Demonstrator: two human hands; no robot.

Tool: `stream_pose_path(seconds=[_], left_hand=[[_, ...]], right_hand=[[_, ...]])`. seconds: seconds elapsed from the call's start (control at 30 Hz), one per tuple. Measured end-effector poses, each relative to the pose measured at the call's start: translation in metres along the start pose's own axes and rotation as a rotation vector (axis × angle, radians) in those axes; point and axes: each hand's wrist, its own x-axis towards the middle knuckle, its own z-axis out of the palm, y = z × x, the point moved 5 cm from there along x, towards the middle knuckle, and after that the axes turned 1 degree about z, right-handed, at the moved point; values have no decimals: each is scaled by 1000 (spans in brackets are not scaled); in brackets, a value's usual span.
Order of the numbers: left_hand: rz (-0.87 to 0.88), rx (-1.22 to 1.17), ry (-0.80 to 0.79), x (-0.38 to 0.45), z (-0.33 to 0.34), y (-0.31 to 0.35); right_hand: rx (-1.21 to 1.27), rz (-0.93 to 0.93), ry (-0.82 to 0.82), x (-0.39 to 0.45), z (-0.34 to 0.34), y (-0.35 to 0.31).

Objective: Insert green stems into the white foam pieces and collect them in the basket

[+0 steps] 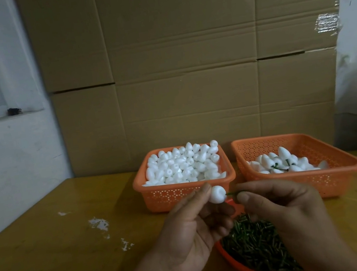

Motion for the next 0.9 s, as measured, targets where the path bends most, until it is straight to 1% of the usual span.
stream_pose_path(seconds=[0.17, 0.5, 0.7, 0.9], left_hand=[[-19, -13, -14, 1, 0, -2], [-28, -22, -21, 1, -1, -4], [-16, -6, -14, 1, 0, -4], [14, 69, -12, 0, 0, -4]], right_hand=[[38, 16, -34, 0, 3, 4], [14, 13, -12, 0, 2, 5], [-49, -78, -21, -2, 5, -1], [-150, -160, -29, -5, 6, -1]])
